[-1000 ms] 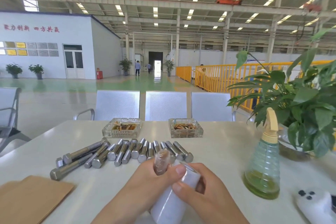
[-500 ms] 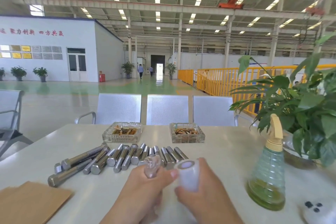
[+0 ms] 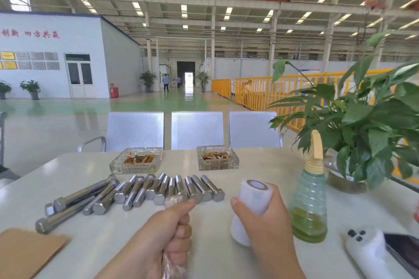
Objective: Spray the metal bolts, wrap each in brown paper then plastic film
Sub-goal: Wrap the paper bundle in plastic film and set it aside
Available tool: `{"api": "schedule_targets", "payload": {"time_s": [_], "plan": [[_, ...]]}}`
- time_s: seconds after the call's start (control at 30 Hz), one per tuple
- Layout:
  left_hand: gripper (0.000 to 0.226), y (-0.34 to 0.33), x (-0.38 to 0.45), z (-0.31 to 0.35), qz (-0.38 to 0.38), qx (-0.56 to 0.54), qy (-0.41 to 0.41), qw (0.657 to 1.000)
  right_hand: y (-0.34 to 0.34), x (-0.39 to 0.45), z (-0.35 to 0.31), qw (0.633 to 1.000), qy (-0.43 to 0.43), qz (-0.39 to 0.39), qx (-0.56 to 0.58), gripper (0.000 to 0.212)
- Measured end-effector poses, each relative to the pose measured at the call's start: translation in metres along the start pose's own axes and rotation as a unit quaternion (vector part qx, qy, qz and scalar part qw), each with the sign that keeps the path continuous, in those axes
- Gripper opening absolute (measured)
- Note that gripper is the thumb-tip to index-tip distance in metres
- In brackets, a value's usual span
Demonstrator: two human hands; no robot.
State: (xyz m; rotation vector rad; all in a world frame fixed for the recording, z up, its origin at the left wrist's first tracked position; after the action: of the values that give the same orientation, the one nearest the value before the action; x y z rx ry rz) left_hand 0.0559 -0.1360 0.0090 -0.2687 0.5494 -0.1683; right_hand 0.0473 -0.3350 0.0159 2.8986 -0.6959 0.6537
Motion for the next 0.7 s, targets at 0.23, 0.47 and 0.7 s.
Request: {"api": "schedule_targets", "payload": {"time_s": [0.23, 0.47, 0.7], "plan": [[0.002, -0.057, 0.042, 0.024, -0.032, 0.135, -0.033, 0.990, 0.016, 0.004, -0.021, 0.992, 0.089, 0.088, 0.002, 0.046], [0.022, -0.104, 0.117, 0.041, 0.165, 0.443, -0.178, 0.863, 0.015, 0.005, -0.023, 0.984, 0.147, 0.103, -0.008, 0.060], [0.025, -0.108, 0.128, 0.053, 0.183, 0.586, -0.199, 0.764, 0.016, 0.016, -0.008, 0.995, 0.049, 0.063, 0.057, 0.070]]}}
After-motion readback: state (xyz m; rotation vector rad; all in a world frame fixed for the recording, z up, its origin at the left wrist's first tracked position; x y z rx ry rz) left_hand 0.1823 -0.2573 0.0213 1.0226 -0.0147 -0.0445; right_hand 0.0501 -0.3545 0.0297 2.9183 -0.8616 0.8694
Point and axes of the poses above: each hand's wrist, its own x-axis towards the middle knuckle, its own y-axis out of the back of the hand, z = x × y, the point moved 5 cm from there along x, towards the middle knuckle, and after that the axes turned 5 degrees about y, right-handed, at the moved point
